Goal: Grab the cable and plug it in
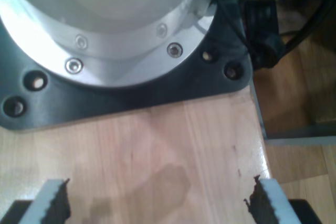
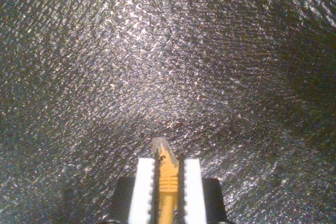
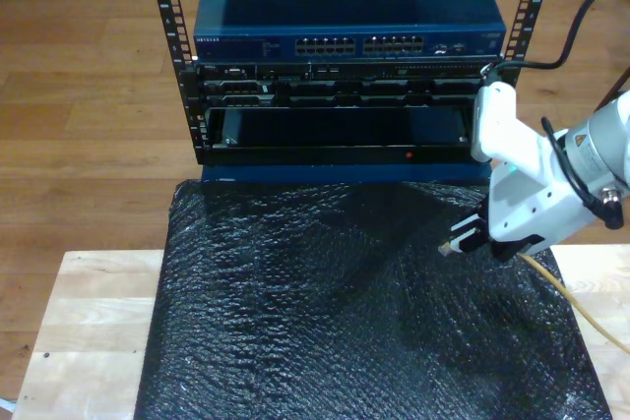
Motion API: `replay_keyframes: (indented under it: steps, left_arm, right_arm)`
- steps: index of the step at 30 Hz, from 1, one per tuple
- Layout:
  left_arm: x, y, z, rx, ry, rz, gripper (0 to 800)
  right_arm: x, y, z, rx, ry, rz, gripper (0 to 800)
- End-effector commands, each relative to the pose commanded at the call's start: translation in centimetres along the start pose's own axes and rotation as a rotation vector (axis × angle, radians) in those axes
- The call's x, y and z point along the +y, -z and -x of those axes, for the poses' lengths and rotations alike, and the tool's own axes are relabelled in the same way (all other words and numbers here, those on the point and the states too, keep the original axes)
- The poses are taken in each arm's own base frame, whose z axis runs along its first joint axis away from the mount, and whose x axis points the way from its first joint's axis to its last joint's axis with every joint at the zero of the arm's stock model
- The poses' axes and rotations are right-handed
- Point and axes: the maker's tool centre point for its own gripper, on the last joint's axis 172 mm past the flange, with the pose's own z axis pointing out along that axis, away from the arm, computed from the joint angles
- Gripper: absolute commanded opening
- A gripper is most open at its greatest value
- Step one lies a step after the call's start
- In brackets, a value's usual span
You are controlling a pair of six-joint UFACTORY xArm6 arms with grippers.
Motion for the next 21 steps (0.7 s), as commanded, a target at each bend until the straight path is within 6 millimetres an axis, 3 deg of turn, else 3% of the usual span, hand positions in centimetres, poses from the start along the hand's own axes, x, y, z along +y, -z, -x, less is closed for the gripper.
replay_keyframes:
  steps: [10, 16, 21]
  left_arm:
    - [0.0, 0.0, 0.0, 0.001, -0.004, 0.001, 800]
    - [0.0, 0.0, 0.0, 0.001, -0.002, 0.001, 800]
    - [0.0, 0.0, 0.0, 0.003, -0.002, 0.002, 800]
  right_arm:
    - [0.2, 0.5, -0.6, 0.006, 0.014, 0.018, 0]
    - [0.5, -0.9, 0.8, -0.015, 0.002, 0.053, 0]
    - [-0.1, -2.3, -0.5, -0.022, 0.049, 0.06, 0]
